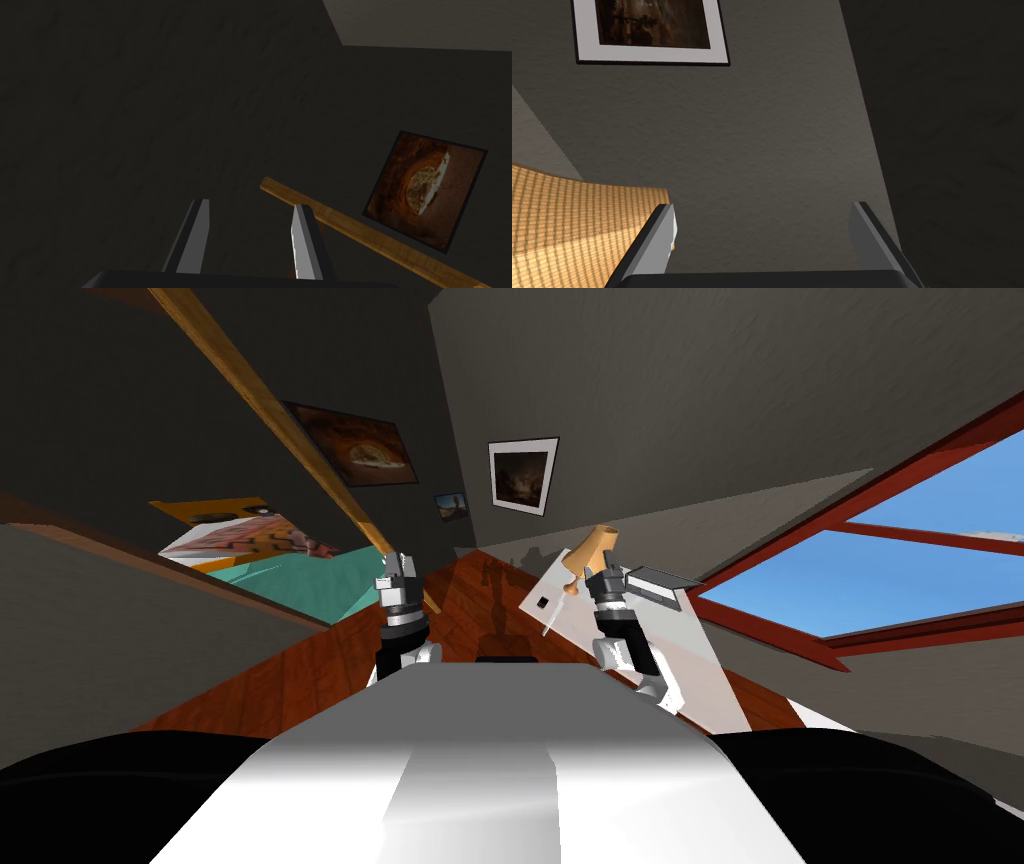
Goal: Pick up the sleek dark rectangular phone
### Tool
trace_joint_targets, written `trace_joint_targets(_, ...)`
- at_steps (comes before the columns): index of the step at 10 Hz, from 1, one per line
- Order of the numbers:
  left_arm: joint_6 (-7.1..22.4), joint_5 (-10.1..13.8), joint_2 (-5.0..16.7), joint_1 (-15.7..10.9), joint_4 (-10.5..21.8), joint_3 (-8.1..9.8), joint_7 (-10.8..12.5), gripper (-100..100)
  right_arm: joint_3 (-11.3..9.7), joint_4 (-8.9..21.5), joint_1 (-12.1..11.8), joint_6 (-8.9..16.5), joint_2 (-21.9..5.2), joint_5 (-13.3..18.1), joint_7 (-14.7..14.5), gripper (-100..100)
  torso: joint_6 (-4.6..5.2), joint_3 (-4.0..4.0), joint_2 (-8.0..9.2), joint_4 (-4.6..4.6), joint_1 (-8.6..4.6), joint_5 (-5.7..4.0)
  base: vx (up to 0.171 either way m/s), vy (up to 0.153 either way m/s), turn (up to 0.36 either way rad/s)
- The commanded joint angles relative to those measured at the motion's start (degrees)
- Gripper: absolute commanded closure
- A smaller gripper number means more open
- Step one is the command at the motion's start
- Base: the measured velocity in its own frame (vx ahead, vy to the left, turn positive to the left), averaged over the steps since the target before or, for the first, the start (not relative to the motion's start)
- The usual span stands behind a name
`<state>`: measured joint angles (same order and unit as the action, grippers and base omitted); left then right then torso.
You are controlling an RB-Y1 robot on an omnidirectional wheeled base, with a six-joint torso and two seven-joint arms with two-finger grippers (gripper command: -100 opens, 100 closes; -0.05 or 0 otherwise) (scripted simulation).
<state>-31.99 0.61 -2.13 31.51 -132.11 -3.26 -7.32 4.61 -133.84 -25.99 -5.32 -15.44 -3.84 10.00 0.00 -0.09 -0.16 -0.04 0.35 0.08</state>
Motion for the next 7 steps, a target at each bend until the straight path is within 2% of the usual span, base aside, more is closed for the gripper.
trace_joint_targets(1, 0.0, 0.0, 0.0, 0.0, 0.0, 0.0, 0.0, 0, 0.04, 0.39, 0.46, 2.06, -0.49, 0.02, 1.45, -100, 0.0, 0.0, 0.0, 0.0, 0.0, 0.0, 0.031, 0.08, -0.01)
trace_joint_targets(2, 0.0, 0.0, 0.0, 0.0, 0.0, 0.0, 0.0, 0, 0.36, 1.02, 1.07, 4.19, -1.57, -0.17, 3.75, -100, 0.0, 0.01, 0.02, 0.0, -0.04, 0.0, 0.03, 0.072, -0.009)
trace_joint_targets(3, 0.0, 0.0, 0.0, 0.0, 0.0, 0.0, 0.0, 0, 0.36, 1.02, 1.07, 4.98, -1.57, -0.17, 3.89, -100, 0.0, 0.01, 0.02, 0.0, -0.07, -0.01, 0.028, 0.067, -0.008)
trace_joint_targets(4, 0.0, 0.0, 0.0, 0.0, 0.0, 0.0, 0.0, 0, 0.72, 1.79, 1.67, 7.13, -2.58, -0.44, 6.33, -100, 0.0, 0.02, 0.03, 0.0, -0.1, -0.02, 0.047, 0.08, -0.017)
trace_joint_targets(5, 0.0, 0.0, 0.0, 0.0, 0.0, 0.0, 0.0, 0, 0.72, 1.79, 1.67, 8.01, -2.58, -0.44, 6.43, -100, 0.0, -0.01, -0.02, 0.0, -0.07, -0.01, 0.042, 0.072, -0.01)
trace_joint_targets(6, 0.0, 0.0, 0.0, 0.0, 0.0, 0.0, 0.0, 0, 1.13, 2.7, 2.24, 10.01, -3.52, -0.82, 8.93, -100, 0.0, -0.01, -0.01, -0.01, -0.08, -0.01, 0.054, 0.096, -0.011)
trace_joint_targets(7, 0.0, 0.0, 0.0, 0.0, 0.0, 0.0, 0.0, 0, 1.13, 2.7, 2.24, 11.14, -3.52, -0.82, 9.05, -100, 0.0, -0.04, -0.06, -0.01, -0.01, 0.0, 0.054, 0.079, -0.01)
